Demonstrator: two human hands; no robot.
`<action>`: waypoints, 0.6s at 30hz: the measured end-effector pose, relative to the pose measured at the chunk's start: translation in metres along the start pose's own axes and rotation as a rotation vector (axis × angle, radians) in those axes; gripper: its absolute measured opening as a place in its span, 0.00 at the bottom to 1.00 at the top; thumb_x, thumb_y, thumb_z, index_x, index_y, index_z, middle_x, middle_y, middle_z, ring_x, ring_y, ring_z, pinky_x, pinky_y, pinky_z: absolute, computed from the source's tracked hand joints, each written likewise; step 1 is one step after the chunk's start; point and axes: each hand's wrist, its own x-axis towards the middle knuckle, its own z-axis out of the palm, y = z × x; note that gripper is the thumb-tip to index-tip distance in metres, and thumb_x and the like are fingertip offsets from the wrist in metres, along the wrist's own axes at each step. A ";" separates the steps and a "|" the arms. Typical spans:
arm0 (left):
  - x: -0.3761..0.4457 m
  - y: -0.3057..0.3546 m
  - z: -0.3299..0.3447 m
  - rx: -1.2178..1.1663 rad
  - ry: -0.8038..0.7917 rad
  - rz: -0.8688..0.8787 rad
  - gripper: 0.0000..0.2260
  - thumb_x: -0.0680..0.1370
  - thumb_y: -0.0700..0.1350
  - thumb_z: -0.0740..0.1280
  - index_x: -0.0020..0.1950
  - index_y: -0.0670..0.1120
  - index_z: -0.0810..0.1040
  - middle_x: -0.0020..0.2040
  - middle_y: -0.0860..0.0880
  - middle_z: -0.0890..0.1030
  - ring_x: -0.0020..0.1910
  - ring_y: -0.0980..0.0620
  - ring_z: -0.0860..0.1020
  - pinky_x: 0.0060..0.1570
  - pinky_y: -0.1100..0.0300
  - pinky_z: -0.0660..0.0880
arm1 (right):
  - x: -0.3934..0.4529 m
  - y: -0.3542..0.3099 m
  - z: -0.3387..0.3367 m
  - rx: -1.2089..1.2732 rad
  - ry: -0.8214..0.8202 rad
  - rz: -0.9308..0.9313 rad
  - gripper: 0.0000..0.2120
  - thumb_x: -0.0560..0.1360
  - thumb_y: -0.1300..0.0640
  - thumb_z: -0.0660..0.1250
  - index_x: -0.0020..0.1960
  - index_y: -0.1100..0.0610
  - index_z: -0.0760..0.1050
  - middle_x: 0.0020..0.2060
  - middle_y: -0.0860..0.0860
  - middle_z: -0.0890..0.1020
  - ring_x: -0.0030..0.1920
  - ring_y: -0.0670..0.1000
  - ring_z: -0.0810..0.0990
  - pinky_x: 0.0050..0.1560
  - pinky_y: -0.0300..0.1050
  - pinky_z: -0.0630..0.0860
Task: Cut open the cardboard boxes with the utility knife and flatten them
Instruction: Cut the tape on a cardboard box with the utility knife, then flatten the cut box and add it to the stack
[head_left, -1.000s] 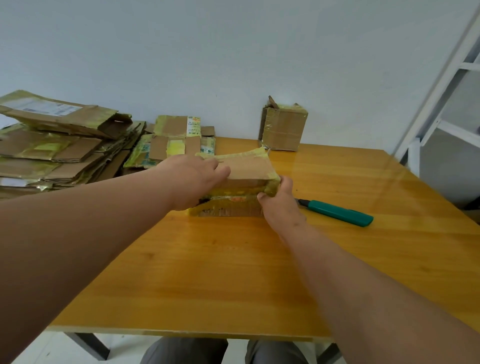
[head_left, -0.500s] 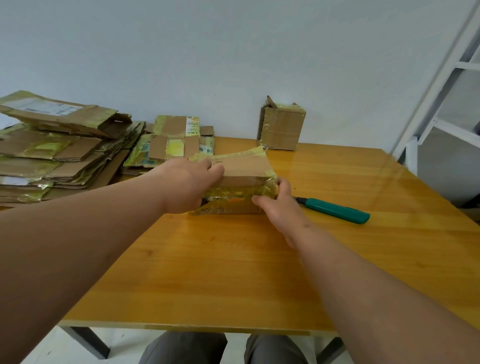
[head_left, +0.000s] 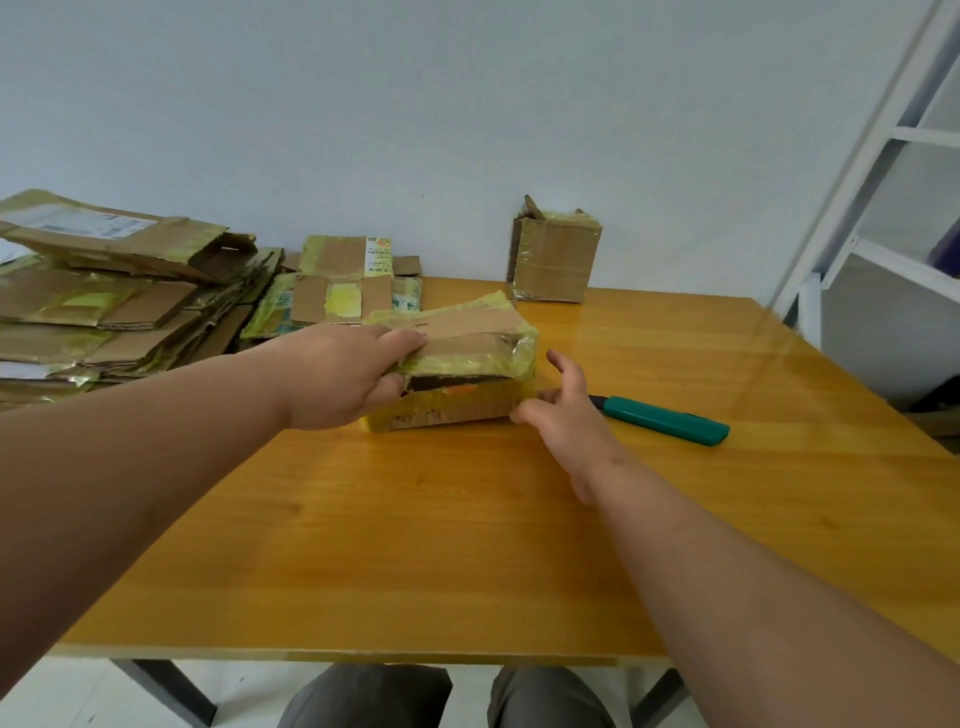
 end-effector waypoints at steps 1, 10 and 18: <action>0.000 0.000 -0.001 -0.057 0.001 -0.014 0.20 0.83 0.52 0.51 0.74 0.52 0.60 0.62 0.51 0.74 0.49 0.54 0.72 0.49 0.58 0.70 | 0.000 -0.001 0.000 -0.031 0.027 -0.022 0.38 0.77 0.56 0.70 0.78 0.41 0.52 0.60 0.52 0.73 0.58 0.51 0.73 0.53 0.46 0.68; 0.010 -0.007 -0.005 -0.445 0.095 -0.190 0.13 0.83 0.52 0.54 0.44 0.50 0.72 0.38 0.47 0.75 0.39 0.48 0.73 0.35 0.57 0.66 | 0.011 -0.004 0.016 -0.215 0.234 -0.050 0.27 0.75 0.35 0.66 0.68 0.46 0.65 0.45 0.42 0.74 0.54 0.52 0.76 0.64 0.61 0.72; 0.018 -0.006 -0.003 -0.665 0.219 -0.366 0.15 0.79 0.57 0.63 0.63 0.52 0.69 0.46 0.49 0.77 0.44 0.51 0.76 0.41 0.56 0.72 | 0.008 -0.001 0.010 -0.267 0.103 0.043 0.34 0.73 0.61 0.73 0.72 0.46 0.61 0.53 0.49 0.77 0.56 0.55 0.78 0.60 0.59 0.76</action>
